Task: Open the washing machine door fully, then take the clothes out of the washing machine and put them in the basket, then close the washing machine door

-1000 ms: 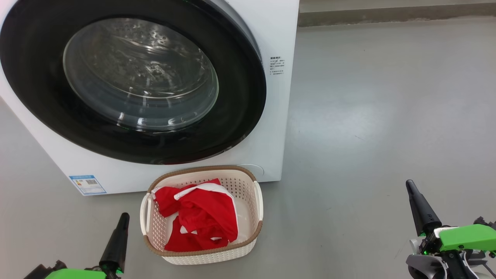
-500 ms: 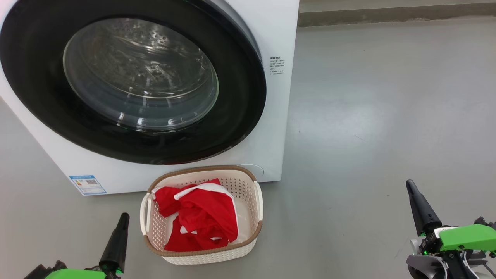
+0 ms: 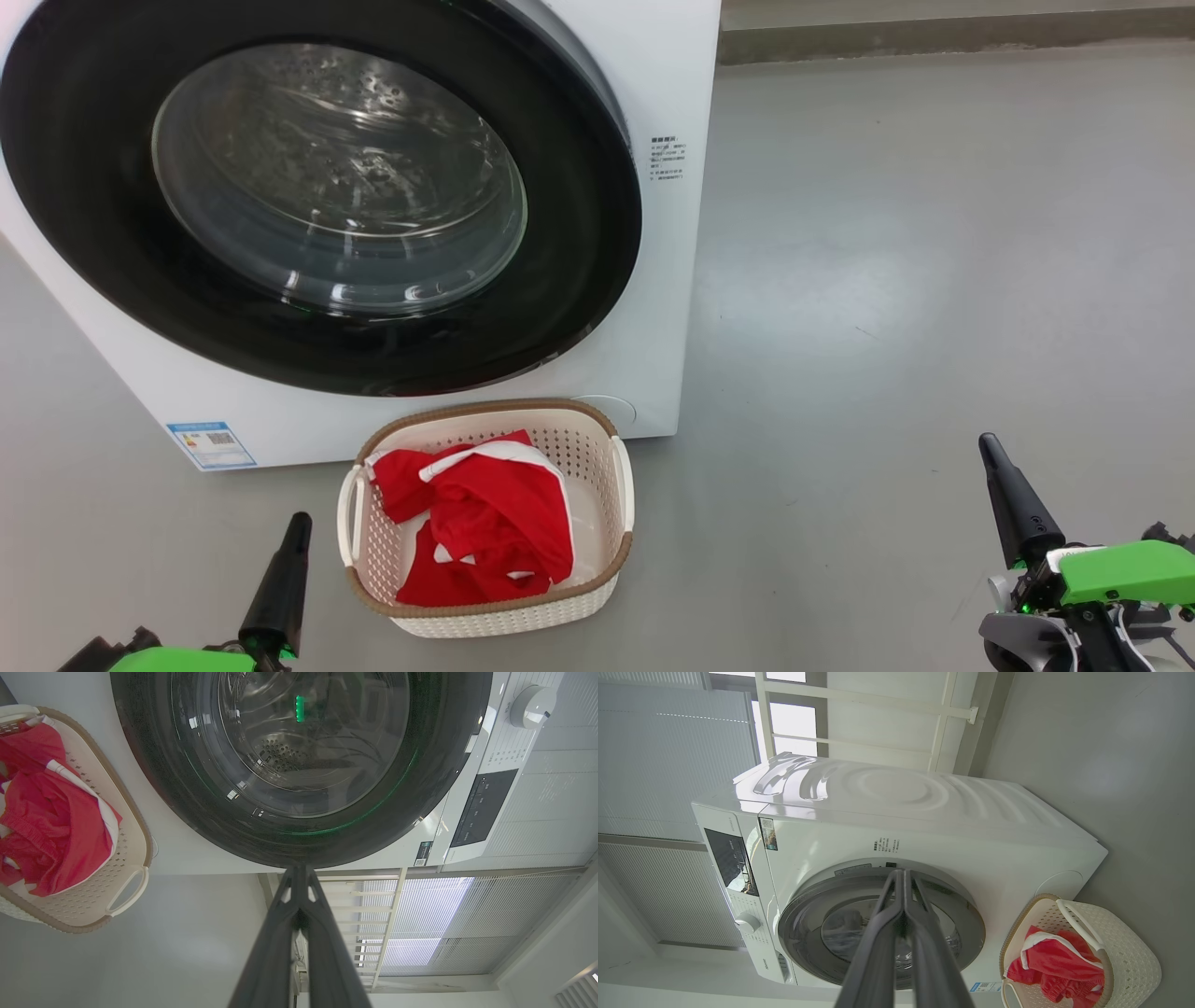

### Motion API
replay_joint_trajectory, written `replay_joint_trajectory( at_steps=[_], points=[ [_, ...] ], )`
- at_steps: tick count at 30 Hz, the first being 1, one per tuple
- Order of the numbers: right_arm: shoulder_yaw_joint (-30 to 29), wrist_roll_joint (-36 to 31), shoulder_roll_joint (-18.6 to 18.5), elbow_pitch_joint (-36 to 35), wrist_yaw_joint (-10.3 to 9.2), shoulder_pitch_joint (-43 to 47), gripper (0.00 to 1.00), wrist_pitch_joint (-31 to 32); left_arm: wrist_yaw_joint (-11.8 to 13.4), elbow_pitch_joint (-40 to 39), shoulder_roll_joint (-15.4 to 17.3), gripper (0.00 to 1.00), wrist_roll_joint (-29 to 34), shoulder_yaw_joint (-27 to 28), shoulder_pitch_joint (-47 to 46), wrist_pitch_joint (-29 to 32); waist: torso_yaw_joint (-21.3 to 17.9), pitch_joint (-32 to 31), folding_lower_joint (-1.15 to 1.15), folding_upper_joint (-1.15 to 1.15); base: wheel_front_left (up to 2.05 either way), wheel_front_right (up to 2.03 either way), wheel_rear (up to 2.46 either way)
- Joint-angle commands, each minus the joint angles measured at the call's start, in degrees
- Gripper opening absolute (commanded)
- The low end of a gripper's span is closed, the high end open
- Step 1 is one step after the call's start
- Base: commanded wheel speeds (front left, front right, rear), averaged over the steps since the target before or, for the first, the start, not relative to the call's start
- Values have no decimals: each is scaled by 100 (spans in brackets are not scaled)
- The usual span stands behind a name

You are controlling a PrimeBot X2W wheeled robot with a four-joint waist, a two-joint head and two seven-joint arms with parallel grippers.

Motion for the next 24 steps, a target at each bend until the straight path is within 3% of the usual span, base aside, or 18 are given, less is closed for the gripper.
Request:
replay_joint_trajectory(
  at_steps=[1, 24],
  points=[
    [87, 19, -88, -148, -3, -239, 0, 35, -41, -119, 88, 0, -40, 204, -230, 36, 0, 0, 0, 0, 0, 0, 0],
    [85, 18, -86, -148, -3, -239, 0, 36, -41, -119, 88, 0, -40, 203, -230, 35, 0, 0, 0, 0, 0, 0, 0]
  ],
)
